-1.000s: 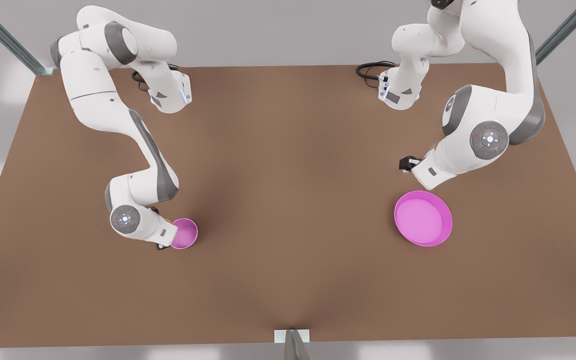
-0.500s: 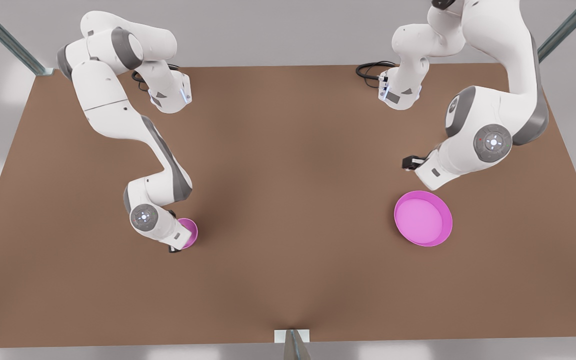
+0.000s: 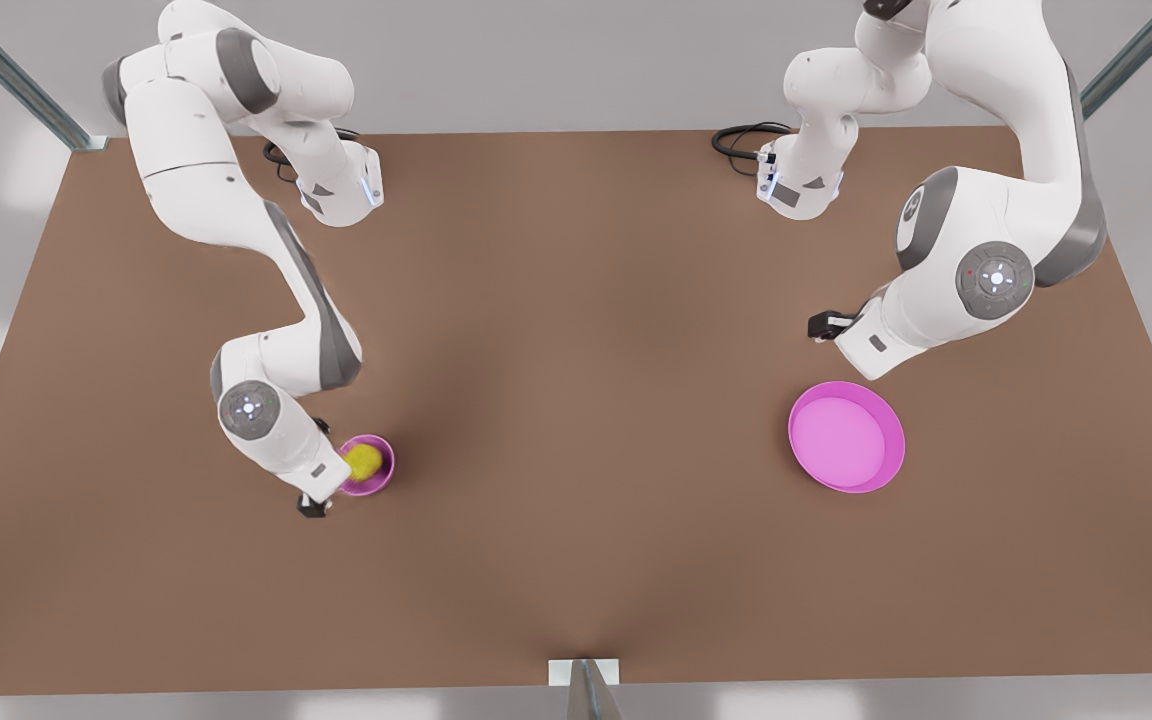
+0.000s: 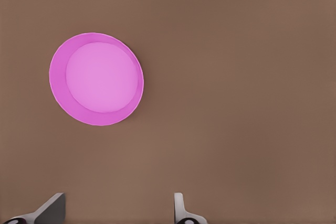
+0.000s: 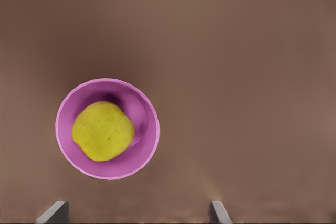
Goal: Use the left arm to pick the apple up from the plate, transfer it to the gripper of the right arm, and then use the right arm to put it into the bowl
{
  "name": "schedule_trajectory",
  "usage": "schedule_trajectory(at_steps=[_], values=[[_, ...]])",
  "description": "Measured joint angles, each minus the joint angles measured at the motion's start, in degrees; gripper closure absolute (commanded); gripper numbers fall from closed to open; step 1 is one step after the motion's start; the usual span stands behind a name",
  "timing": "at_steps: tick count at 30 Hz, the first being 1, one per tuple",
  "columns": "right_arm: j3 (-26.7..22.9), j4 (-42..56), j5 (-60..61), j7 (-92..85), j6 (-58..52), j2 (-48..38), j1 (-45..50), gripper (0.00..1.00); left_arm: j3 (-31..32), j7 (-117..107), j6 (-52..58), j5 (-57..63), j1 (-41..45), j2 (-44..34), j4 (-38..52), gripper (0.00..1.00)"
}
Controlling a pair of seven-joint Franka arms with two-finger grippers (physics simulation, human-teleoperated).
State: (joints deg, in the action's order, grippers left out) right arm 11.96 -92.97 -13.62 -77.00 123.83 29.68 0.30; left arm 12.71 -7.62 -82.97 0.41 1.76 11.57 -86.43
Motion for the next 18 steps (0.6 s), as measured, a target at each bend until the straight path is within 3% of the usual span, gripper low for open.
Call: schedule_trajectory(at_steps=[7, 12, 18], values=[[-16.5, 8.4, 3.2, 14.6, -15.8, -9.3, 3.0, 0.00, 0.0, -0.1, 1.1, 0.0, 0.0, 0.0, 1.8, 0.00], [-17.9, 9.4, 8.1, 28.9, -27.3, -19.5, 3.1, 0.00, 0.1, -0.2, 3.1, -0.7, 0.2, 0.2, 2.0, 0.00], [-17.7, 7.3, 11.1, 42.8, -34.1, -22.7, 1.7, 0.00, 0.1, -0.2, 5.5, -1.3, -0.5, 0.2, 1.9, 0.00]])
